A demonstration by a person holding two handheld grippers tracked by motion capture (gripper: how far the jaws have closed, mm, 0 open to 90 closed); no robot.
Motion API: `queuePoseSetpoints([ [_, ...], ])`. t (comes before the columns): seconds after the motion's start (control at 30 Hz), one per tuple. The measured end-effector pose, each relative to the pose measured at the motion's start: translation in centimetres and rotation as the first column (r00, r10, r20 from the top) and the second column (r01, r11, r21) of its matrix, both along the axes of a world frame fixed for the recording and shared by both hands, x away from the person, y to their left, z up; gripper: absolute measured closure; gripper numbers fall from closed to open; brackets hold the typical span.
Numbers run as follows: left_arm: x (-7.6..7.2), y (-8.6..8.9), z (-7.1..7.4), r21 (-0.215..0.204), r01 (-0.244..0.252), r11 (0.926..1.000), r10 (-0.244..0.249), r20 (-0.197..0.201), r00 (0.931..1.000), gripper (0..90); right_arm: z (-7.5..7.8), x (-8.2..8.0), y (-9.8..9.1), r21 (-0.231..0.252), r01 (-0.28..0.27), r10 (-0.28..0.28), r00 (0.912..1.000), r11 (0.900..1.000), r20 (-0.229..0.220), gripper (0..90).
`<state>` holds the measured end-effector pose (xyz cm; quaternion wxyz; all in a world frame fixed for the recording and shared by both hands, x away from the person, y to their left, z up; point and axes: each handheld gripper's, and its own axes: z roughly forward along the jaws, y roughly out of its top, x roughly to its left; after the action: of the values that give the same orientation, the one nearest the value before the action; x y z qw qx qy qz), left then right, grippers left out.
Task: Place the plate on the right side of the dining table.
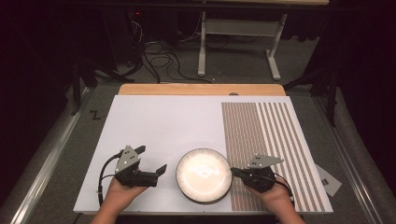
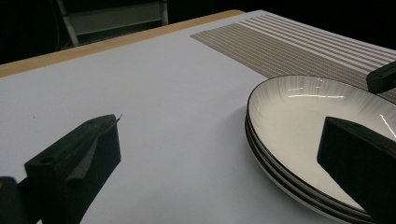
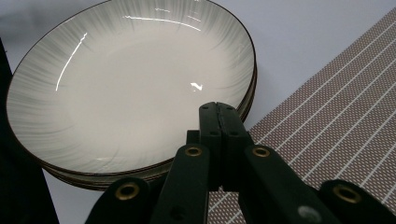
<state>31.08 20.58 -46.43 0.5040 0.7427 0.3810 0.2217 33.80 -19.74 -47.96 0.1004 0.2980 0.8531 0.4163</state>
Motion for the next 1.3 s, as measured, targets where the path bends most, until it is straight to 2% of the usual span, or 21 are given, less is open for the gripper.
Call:
queuePoseSetpoints([
  [1.1, 0.05, -0.11, 0.01, 0.003, 0.012, 0.9999, -0.012, -0.005, 0.9999, 0.1, -0.14, 0.08, 0.19, 0.002, 0.022, -0.022, 0.9997, 0.9997, -0.004, 90.0],
  [1.23, 0.03, -0.08, 0.00, 0.001, 0.011, 0.9999, -0.011, -0.005, 0.9999, 0.1, -0.26, 0.03, 0.30, 0.008, 0.002, -0.002, 0.9999, 1.0000, -0.017, 90.0],
  [1.3, 0.03, -0.03, 0.00, 0.002, 0.011, 0.9999, -0.011, -0.006, 0.9999, 0.1, -0.37, -0.13, 0.77, -0.008, -0.011, 0.010, 0.9998, 0.9999, -0.017, 90.0],
])
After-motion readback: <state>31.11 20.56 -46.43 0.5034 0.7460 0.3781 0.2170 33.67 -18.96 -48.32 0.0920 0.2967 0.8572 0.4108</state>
